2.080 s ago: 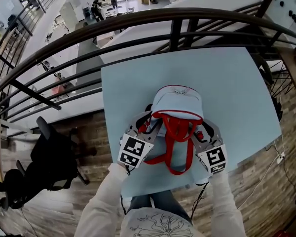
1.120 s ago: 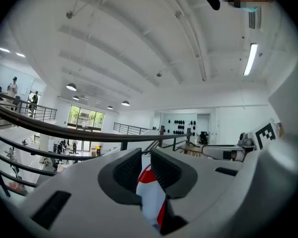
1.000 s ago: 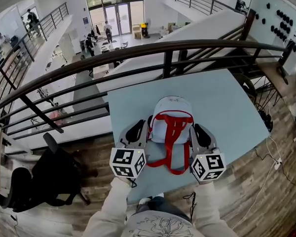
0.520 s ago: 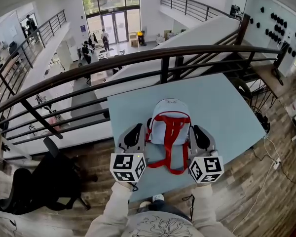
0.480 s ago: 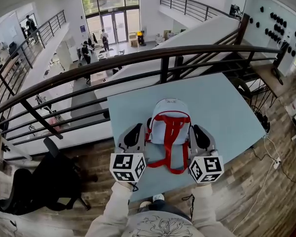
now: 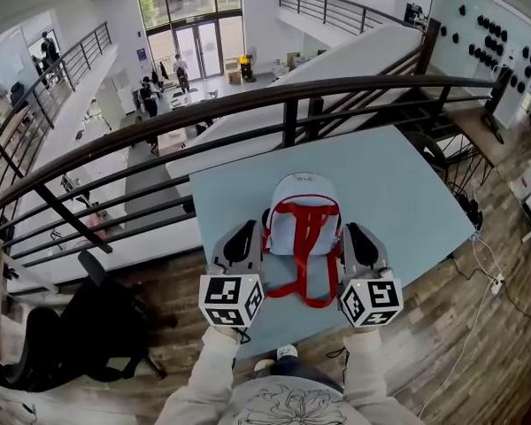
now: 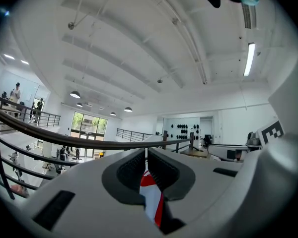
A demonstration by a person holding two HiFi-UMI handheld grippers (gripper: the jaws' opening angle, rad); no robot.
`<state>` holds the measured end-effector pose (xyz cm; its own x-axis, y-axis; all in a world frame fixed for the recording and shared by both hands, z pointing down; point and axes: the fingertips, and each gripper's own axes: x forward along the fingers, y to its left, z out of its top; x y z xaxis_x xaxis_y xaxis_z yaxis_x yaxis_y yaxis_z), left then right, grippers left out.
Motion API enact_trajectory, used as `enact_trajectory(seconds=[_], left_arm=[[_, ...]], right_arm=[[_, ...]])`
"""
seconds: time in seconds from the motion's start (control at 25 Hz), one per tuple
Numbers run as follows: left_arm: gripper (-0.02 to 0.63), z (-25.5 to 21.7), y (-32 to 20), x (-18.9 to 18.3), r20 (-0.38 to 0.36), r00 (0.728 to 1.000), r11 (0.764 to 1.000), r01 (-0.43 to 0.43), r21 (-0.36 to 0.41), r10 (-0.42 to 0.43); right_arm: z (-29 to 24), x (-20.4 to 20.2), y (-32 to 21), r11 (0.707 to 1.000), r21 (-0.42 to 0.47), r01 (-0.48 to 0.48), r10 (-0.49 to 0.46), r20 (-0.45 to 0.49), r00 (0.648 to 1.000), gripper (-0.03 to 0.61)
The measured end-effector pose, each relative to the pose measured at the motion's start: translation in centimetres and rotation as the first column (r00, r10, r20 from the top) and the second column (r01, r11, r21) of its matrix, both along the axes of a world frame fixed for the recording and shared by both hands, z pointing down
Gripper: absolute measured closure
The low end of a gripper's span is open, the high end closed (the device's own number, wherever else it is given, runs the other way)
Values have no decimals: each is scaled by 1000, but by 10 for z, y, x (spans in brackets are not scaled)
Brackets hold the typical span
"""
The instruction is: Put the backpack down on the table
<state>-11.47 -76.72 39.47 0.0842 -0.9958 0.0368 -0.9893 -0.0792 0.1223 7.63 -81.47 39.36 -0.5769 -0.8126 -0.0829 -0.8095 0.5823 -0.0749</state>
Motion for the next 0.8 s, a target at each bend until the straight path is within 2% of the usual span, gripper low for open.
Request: enact_trajectory(seconds=[0.8], left_arm=[[594,1,-6,-2,16,1000,1000,-13,-9,13]], right_arm=[[3,-4,-1,1000,-8,-7,7,-25,1000,537]])
